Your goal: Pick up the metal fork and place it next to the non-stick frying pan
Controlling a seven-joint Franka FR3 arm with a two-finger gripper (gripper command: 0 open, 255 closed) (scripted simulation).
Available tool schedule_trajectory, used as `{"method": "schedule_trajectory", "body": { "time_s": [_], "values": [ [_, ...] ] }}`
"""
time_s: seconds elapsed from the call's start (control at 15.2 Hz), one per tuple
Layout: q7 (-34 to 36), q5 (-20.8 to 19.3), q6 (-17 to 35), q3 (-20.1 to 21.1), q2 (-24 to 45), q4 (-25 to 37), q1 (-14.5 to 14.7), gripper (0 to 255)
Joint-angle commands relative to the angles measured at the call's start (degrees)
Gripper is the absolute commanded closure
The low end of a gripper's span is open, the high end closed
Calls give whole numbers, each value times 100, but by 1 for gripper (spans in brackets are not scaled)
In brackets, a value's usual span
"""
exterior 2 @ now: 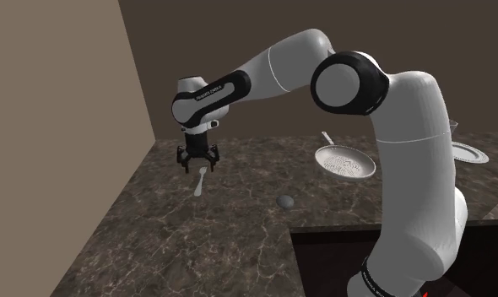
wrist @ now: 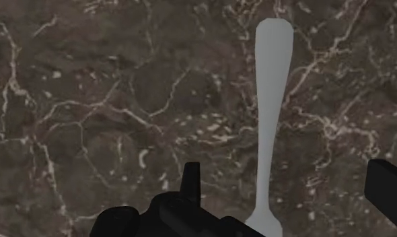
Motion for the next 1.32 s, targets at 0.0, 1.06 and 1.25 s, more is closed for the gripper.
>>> {"method": "schedule_trajectory", "body": {
  "time_s": [0.0, 1.06, 1.25],
  "values": [
    [32, -22, 111, -16, 97, -10, 17, 0],
    [52, -55, 477, -30, 247, -227, 49, 255],
    [52, -55, 477, -30, 247, -227, 49, 255]
  ]
}}
